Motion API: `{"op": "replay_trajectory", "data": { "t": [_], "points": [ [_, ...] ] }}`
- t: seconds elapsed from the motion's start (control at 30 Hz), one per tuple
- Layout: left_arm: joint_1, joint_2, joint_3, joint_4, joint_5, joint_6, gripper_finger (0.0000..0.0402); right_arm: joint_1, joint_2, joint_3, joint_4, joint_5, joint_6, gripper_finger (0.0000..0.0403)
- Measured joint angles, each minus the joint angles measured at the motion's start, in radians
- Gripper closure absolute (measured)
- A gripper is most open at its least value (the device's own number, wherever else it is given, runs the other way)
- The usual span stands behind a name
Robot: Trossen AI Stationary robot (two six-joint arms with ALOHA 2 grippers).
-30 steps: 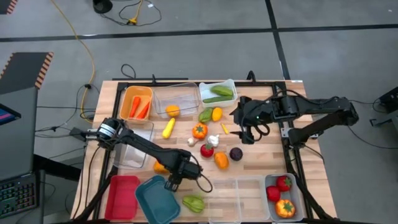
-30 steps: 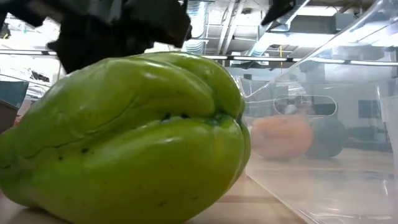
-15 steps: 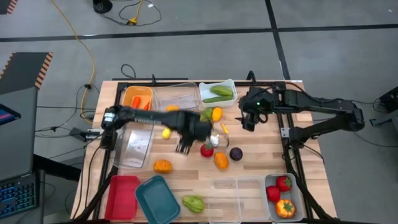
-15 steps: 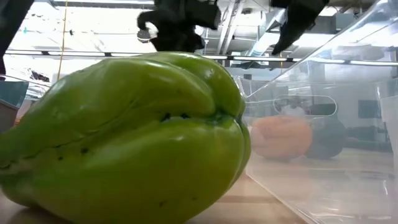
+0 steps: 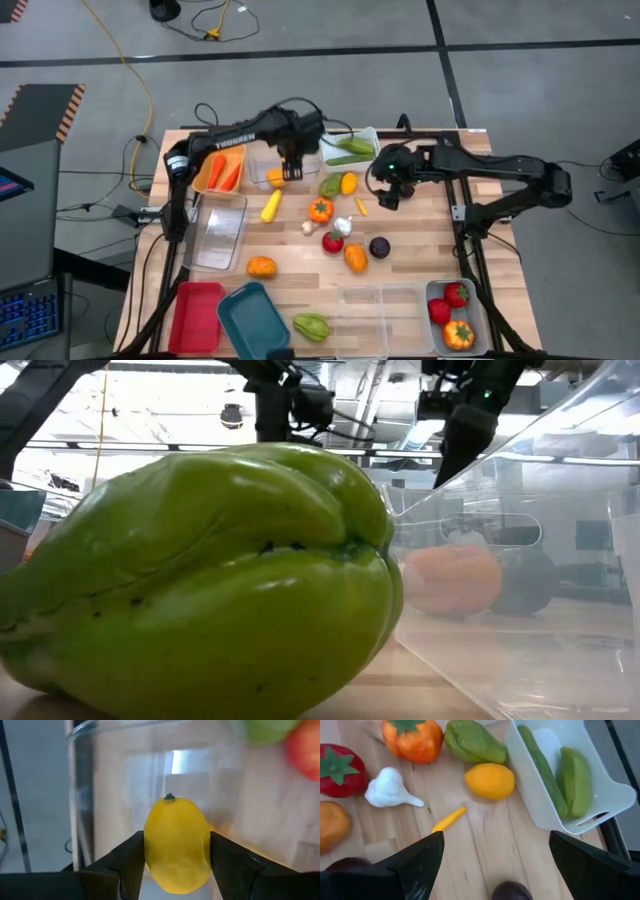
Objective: Sort produce into baskets
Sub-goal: Put the bottom yellow lemon into the top transparent bin
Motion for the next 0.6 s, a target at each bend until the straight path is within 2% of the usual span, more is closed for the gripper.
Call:
{"op": "replay_trajectory", "data": {
  "t": [0.33, 0.43, 0.53, 0.6],
  "points": [
    [0.116, 0.0, 0.0, 0.016, -0.005, -0.008, 0.0213, 0.0, 0.124, 0.0, 0.058, 0.0, 0.027, 0.0016],
    [0.122, 0.0, 0.0, 0.016, -0.03, 0.019, 0.0213, 0.0, 0.15, 0.0, 0.081, 0.0, 0.117, 0.0016],
    [0.122, 0.0, 0.0, 0.016, -0.079, 0.033, 0.0213, 0.0, 0.18, 0.0, 0.129, 0.0, 0.284, 0.0016],
    [0.122, 0.001, 0.0, 0.023, -0.147, 0.006, 0.0213, 0.0, 0.202, 0.0, 0.145, 0.0, 0.383, 0.0016]
  ]
}}
